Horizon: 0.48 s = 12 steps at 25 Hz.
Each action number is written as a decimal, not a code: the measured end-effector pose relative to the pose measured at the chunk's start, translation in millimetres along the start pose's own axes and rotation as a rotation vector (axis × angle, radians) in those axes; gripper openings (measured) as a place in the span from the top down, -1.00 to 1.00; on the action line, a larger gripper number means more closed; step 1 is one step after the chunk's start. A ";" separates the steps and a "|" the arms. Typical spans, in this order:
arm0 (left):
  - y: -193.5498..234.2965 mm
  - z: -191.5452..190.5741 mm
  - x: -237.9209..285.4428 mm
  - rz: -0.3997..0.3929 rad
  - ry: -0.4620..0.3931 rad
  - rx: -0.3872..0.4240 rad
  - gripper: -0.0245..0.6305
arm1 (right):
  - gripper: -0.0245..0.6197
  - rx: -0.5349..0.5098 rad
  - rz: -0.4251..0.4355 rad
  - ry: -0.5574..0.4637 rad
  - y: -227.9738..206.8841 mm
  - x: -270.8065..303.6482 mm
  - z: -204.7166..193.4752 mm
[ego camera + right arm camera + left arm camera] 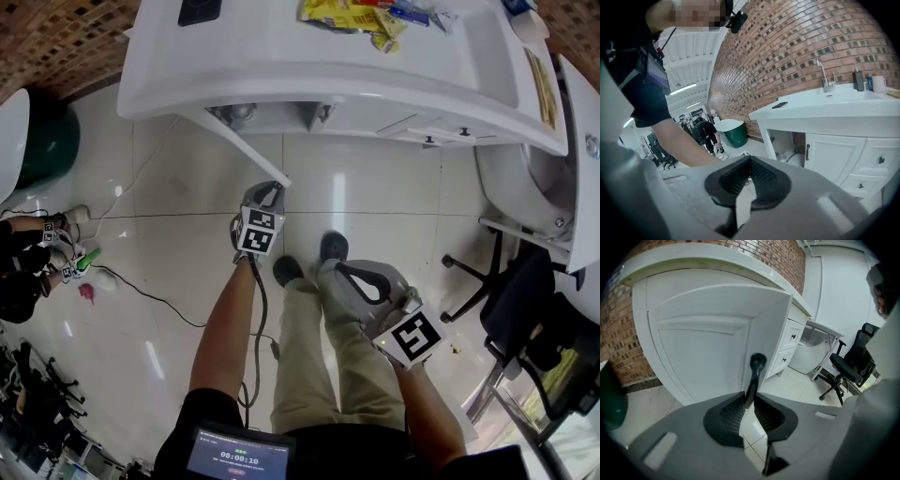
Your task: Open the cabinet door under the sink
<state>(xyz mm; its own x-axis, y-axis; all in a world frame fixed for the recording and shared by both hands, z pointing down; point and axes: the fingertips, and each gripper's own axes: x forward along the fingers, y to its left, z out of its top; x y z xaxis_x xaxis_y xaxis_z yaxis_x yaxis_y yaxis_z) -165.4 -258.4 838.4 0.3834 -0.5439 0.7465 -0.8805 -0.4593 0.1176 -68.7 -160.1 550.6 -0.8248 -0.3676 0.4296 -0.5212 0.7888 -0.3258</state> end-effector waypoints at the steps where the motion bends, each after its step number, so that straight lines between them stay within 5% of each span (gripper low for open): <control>1: 1.2 -2.7 -2.8 0.000 0.003 -0.001 0.71 | 0.95 0.000 0.001 0.002 2.0 1.9 0.5; 12: 14.6 -33.7 -31.0 0.010 0.051 -0.023 0.71 | 0.95 0.005 0.025 0.017 19.8 20.7 4.9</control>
<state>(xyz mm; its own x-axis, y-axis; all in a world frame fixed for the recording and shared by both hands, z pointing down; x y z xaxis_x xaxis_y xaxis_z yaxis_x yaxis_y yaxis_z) -199.5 -224.6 839.0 0.3599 -0.5116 0.7802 -0.8907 -0.4373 0.1241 -97.2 -154.5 548.8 -0.8337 -0.3398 0.4352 -0.5018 0.7953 -0.3403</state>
